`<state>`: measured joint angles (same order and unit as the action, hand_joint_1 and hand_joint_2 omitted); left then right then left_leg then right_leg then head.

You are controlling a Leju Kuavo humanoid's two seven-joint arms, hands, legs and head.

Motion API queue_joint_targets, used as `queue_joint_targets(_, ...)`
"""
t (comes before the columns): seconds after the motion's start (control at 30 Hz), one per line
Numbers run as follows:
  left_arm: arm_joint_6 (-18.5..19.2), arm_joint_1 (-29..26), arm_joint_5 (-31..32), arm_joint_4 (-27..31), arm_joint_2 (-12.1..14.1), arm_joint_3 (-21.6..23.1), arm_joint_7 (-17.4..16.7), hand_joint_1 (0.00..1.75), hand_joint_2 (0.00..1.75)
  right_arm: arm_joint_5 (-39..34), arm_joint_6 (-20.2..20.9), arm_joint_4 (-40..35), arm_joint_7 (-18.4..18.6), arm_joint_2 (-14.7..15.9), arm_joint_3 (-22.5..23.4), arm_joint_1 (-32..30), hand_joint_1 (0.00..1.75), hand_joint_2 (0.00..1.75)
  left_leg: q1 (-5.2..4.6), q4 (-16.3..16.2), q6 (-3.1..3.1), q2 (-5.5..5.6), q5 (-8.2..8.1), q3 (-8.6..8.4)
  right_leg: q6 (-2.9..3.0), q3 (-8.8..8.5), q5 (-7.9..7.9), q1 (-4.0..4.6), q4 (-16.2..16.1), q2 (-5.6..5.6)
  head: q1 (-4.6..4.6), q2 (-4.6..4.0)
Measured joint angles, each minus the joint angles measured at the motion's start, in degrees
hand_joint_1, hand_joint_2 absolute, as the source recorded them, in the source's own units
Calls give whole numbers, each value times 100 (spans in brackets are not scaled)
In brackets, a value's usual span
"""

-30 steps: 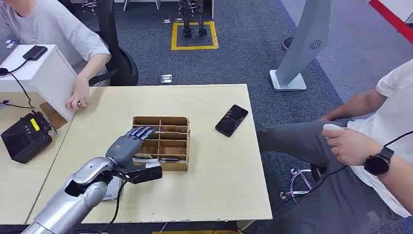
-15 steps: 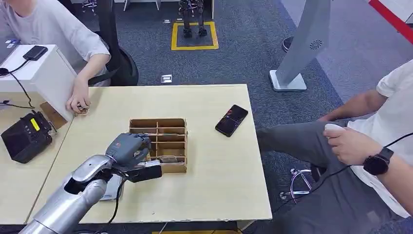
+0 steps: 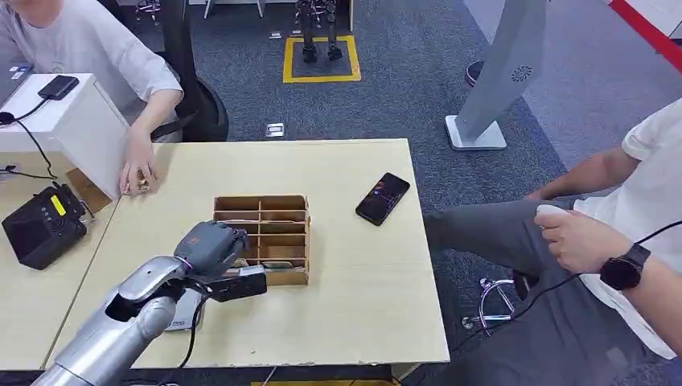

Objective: Pass the card to the sensor for recognition and then transmit it.

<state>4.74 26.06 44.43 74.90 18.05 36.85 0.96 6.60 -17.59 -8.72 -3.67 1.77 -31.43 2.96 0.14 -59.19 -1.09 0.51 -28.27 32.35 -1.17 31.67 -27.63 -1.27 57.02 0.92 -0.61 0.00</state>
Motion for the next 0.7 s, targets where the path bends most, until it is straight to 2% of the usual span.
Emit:
queue_joint_targets(0.5,2,0,-15,0,0,-2,13,175,175,2,-7,0,0,0,0,2,0,175,0,0,0,0,0,0,0,0,0,0,0,0,0,0)
queue_joint_targets(0.53,2,0,-15,0,0,-2,18,169,175,2,-7,0,0,0,0,3,0,175,0,0,0,0,0,0,0,0,0,0,0,0,0,0)
queue_joint_targets(0.57,4,0,-17,0,0,-2,20,141,175,2,-7,0,13,0,0,5,0,175,0,0,0,0,0,0,0,0,0,0,0,0,0,0)
queue_joint_targets(0.6,4,0,-24,0,0,-2,24,0,175,4,-7,0,20,0,0,6,0,175,0,0,0,0,0,0,0,0,0,0,0,0,0,0)
queue_joint_targets(0.7,2,-12,-50,0,0,0,37,0,175,17,-7,0,33,0,-2,9,0,175,0,0,0,0,0,0,0,1,0,0,0,1,-2,0)
